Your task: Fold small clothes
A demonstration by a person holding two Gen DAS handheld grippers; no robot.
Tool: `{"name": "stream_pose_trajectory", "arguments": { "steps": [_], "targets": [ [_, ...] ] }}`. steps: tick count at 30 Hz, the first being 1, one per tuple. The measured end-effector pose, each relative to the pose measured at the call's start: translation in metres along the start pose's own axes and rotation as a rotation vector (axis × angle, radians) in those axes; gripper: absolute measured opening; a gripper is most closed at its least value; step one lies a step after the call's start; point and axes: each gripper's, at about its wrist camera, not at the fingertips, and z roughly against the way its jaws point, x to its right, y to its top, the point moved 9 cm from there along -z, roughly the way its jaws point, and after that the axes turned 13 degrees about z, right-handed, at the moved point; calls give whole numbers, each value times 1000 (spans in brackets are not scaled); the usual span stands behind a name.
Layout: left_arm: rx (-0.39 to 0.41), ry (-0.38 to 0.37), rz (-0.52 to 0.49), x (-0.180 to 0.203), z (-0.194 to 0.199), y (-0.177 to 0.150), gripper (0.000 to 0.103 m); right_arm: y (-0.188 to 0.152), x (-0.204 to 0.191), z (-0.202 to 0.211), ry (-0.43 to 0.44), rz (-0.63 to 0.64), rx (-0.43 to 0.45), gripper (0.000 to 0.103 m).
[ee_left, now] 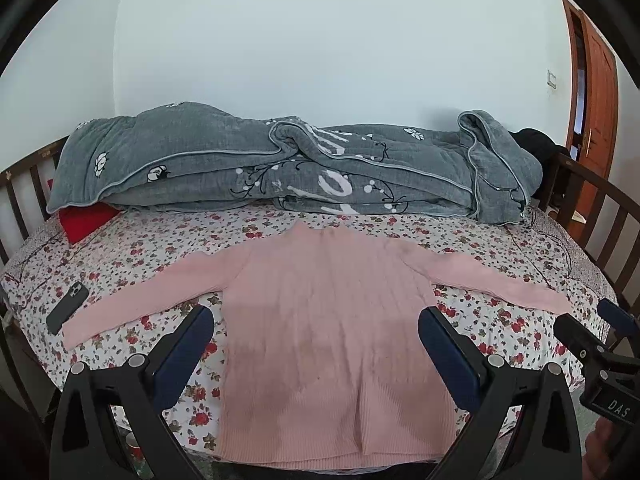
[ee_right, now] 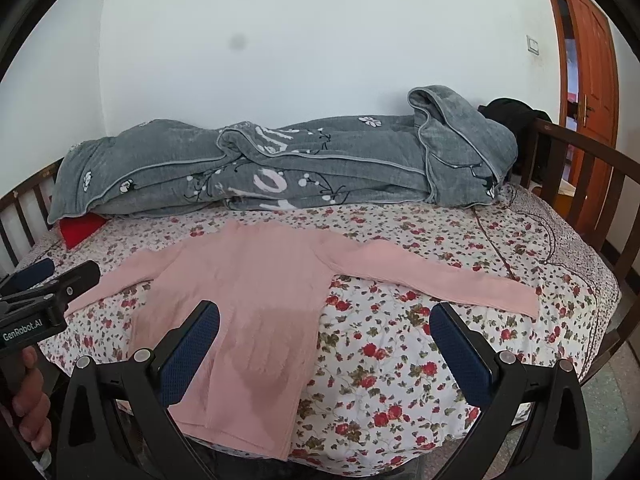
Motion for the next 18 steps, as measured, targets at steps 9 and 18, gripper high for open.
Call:
{"name": "stream_pose_trajectory", "arguments": {
  "steps": [9, 18],
  "targets": [
    [-1, 9, 6, -5, -1, -1, 103, 0, -11, -2, 29, 9, 4, 103],
    [-1, 12, 22, -10, -2, -3, 103, 2, -13, -1, 43, 5, 7, 103]
  ]
}}
